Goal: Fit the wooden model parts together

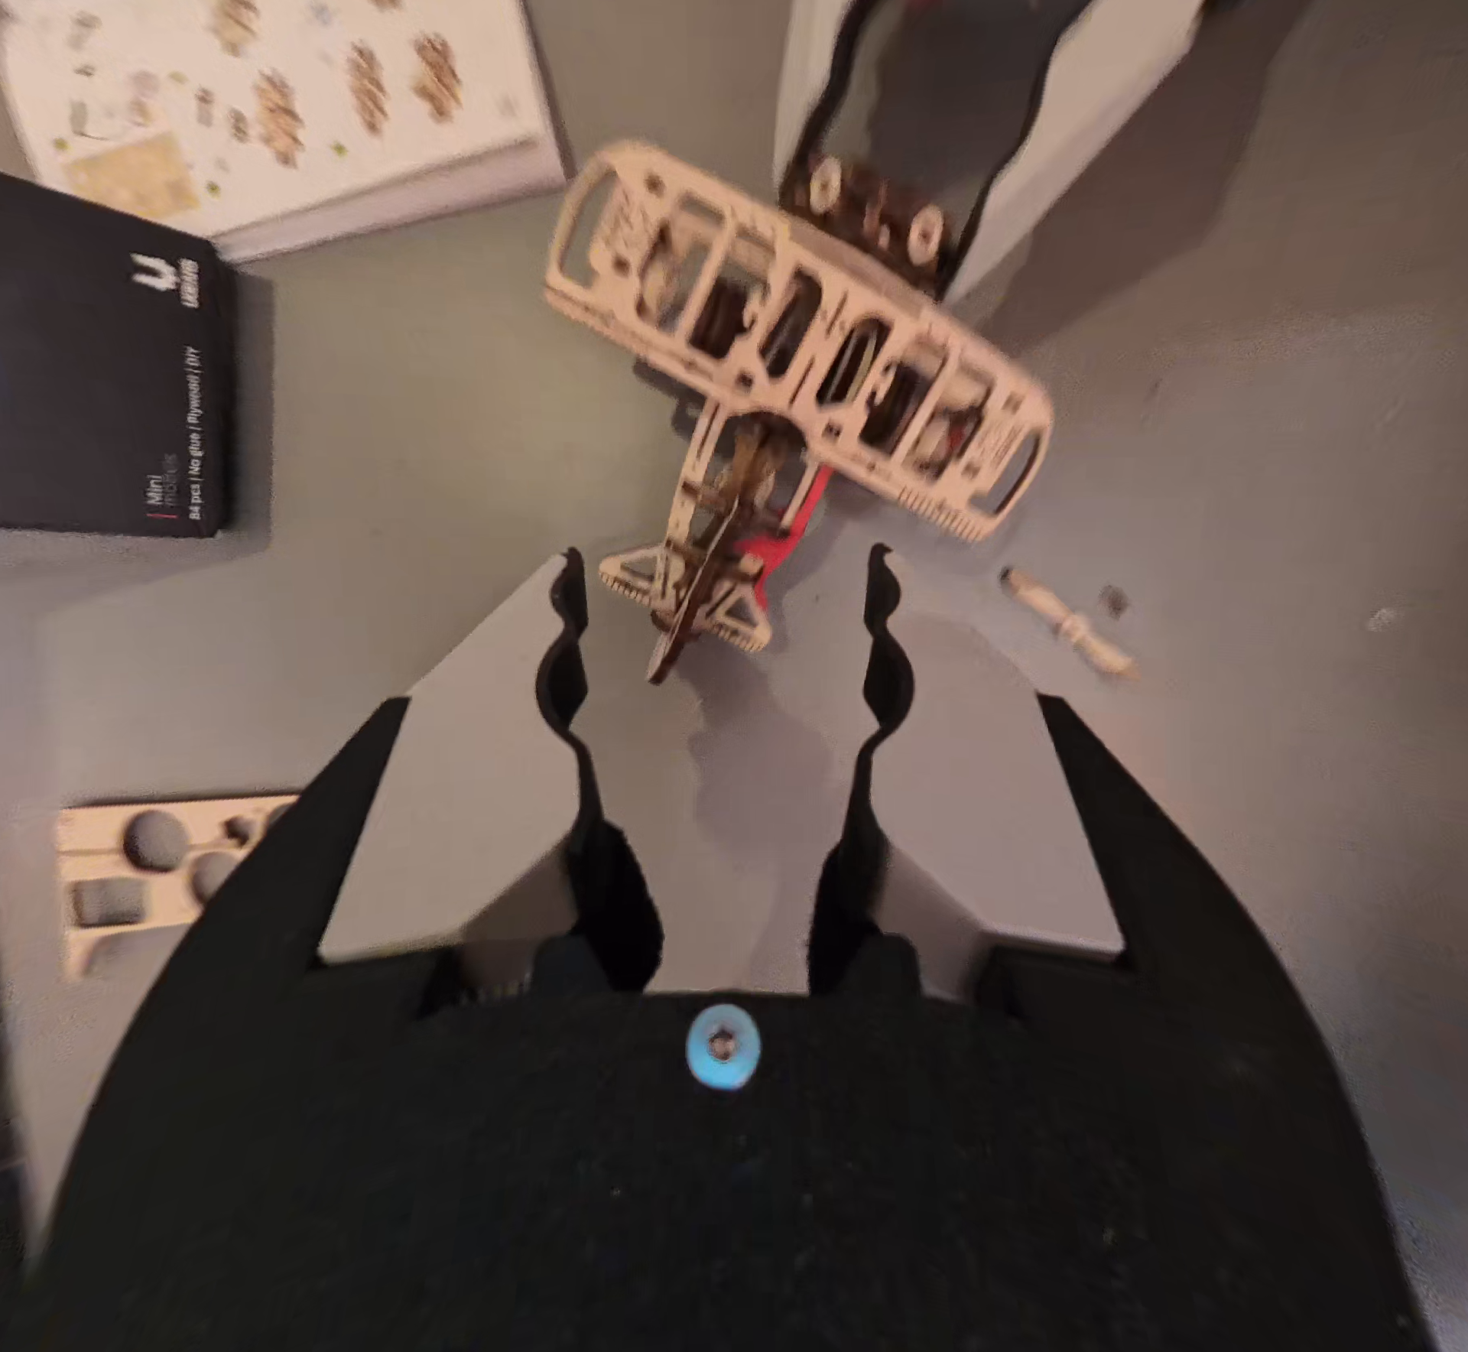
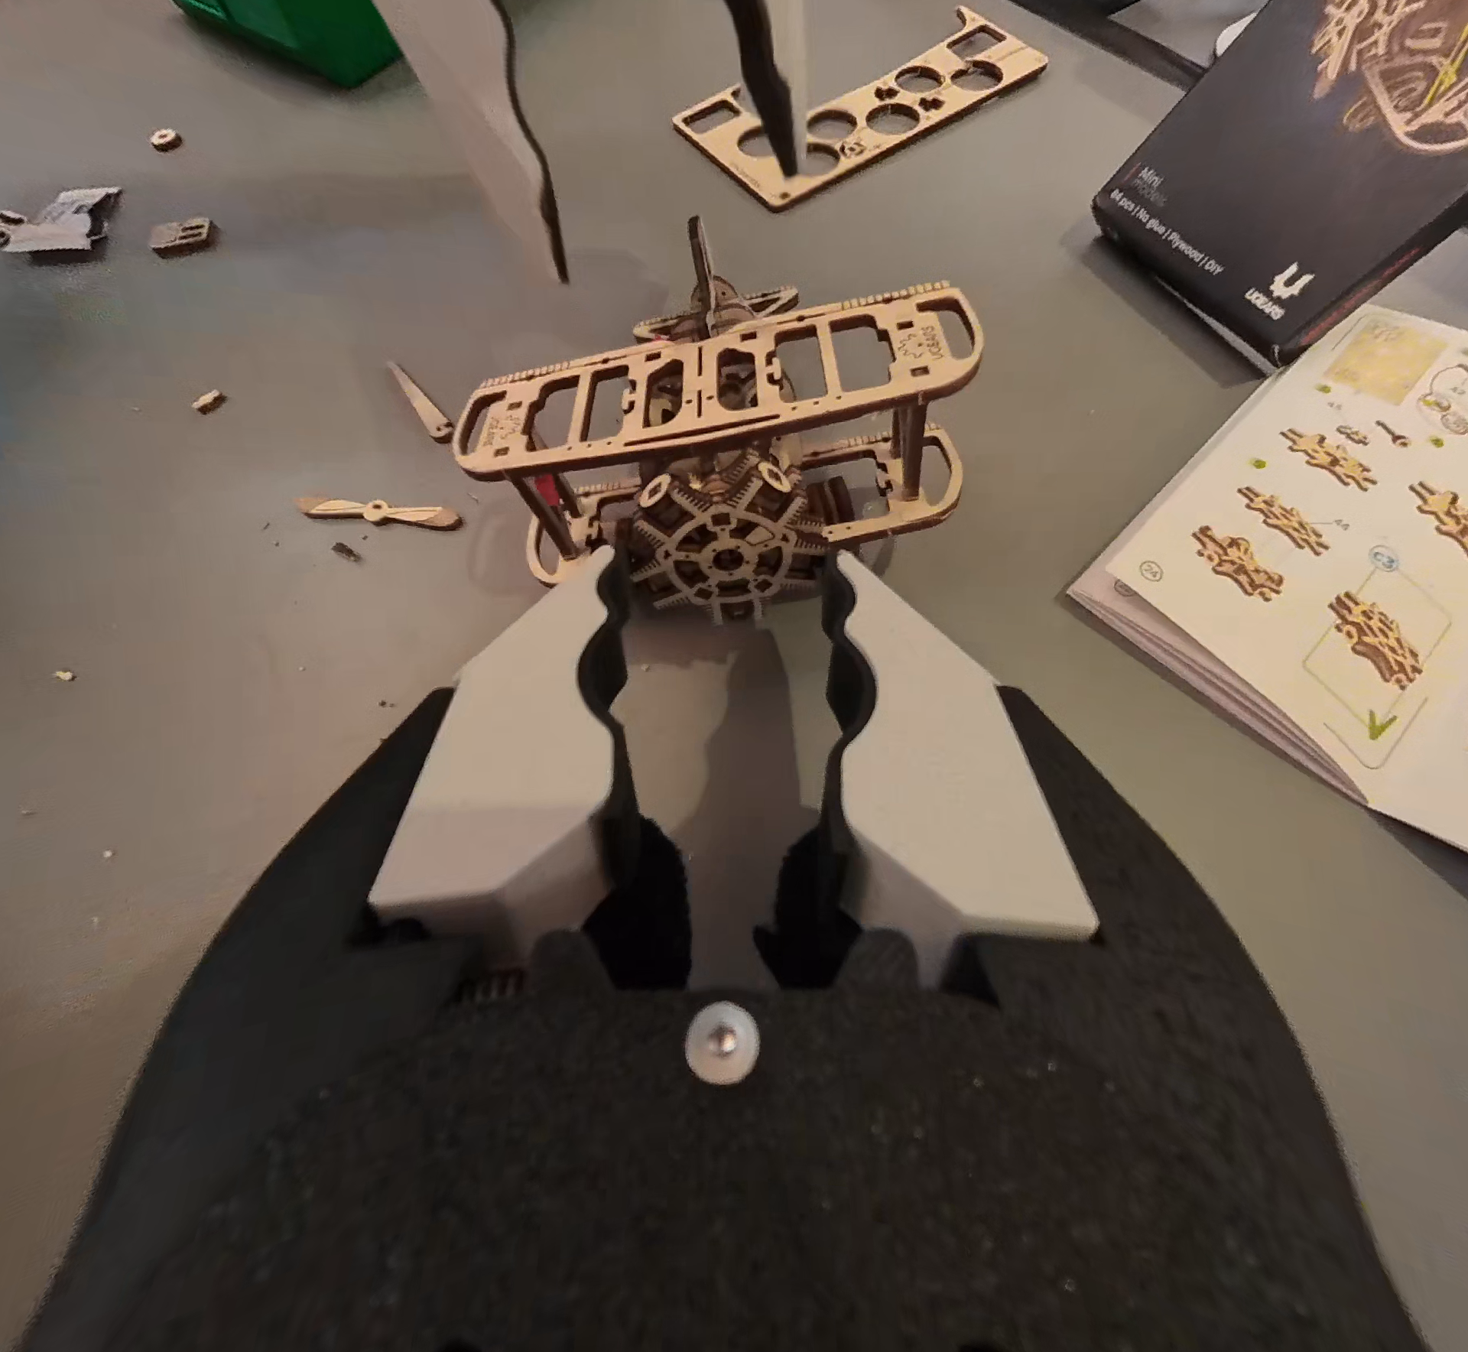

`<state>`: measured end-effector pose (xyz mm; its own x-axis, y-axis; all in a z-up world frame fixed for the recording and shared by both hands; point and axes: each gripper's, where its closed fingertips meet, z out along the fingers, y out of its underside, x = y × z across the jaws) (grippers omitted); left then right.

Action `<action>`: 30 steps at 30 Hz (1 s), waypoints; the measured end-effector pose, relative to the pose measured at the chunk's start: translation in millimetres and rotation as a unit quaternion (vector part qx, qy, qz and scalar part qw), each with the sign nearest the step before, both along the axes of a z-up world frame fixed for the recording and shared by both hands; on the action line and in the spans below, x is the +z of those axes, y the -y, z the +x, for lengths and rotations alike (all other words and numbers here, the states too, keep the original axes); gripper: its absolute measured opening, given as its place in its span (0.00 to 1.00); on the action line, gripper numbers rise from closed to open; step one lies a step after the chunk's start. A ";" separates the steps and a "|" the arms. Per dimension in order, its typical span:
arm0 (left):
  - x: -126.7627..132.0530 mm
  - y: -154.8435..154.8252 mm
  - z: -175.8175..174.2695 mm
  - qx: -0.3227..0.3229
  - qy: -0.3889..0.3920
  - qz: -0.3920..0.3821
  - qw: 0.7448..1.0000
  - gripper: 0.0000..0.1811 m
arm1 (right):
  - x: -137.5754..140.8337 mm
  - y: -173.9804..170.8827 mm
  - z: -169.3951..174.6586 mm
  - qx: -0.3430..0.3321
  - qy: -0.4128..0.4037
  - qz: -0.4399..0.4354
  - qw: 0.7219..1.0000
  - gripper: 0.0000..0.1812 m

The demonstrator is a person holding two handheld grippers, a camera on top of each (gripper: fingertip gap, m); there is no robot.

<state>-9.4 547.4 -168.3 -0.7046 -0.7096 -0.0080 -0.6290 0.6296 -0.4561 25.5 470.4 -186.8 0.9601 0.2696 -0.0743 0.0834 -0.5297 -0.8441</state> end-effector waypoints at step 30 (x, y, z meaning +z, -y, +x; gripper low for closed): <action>11.1 43.5 -42.0 0.436 0.117 -0.116 0.885 0.43 | -0.1 -14.0 -16.9 0.003 -0.021 0.061 0.998 0.26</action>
